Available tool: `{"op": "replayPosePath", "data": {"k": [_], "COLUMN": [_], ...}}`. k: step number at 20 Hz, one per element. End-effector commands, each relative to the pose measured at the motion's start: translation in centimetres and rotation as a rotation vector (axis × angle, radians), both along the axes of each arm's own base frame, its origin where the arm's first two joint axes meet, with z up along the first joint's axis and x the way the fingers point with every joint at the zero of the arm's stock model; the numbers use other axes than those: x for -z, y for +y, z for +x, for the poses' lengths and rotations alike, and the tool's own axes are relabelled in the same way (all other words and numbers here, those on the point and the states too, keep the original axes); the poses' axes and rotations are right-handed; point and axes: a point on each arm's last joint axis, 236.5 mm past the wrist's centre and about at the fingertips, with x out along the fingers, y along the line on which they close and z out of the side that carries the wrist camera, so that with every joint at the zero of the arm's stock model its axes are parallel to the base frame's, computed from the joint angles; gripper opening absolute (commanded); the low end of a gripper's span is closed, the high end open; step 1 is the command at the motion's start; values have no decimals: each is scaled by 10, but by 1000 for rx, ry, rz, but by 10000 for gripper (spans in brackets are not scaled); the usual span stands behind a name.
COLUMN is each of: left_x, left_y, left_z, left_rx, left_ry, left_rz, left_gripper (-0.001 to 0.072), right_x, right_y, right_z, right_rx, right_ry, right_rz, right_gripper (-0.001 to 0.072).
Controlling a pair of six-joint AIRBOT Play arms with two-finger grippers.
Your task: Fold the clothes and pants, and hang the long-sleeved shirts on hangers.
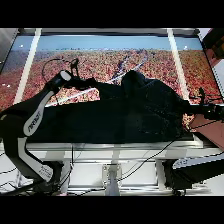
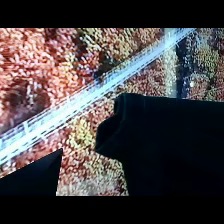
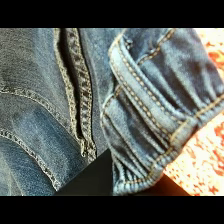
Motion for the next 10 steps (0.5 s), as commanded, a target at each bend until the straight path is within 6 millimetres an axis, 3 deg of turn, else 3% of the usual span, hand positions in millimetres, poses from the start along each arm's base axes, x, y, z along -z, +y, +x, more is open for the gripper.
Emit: {"op": "replayPosePath", "data": {"k": [1,2,6,7,9,10], "left_x": [11,11,1,-3,-9,-12], "left_y": [-23,-24,-18,-18,-20,-20], "left_z": [9,12,32,35,39,41], "left_rx": [-20,-36,-89,-89,-87,-88], "left_ry": [-9,-14,-93,-102,-116,-124], "left_rz": [-37,-48,-42,-44,-48,-50], "left_gripper": [693,682,194,116,38,38], "right_x": [-1,-1,-1,-1,-1,-1], "right_y": [0,1,1,1,1,1], "right_z": [0,0,0,0,0,0], "right_rx": [-2,-2,-2,-2,-2,-3], "right_ry": [-2,-2,-1,-1,-1,-2], "right_rz": [1,1,2,2,2,2], "right_gripper": [52,52,52,52,52,52]}}
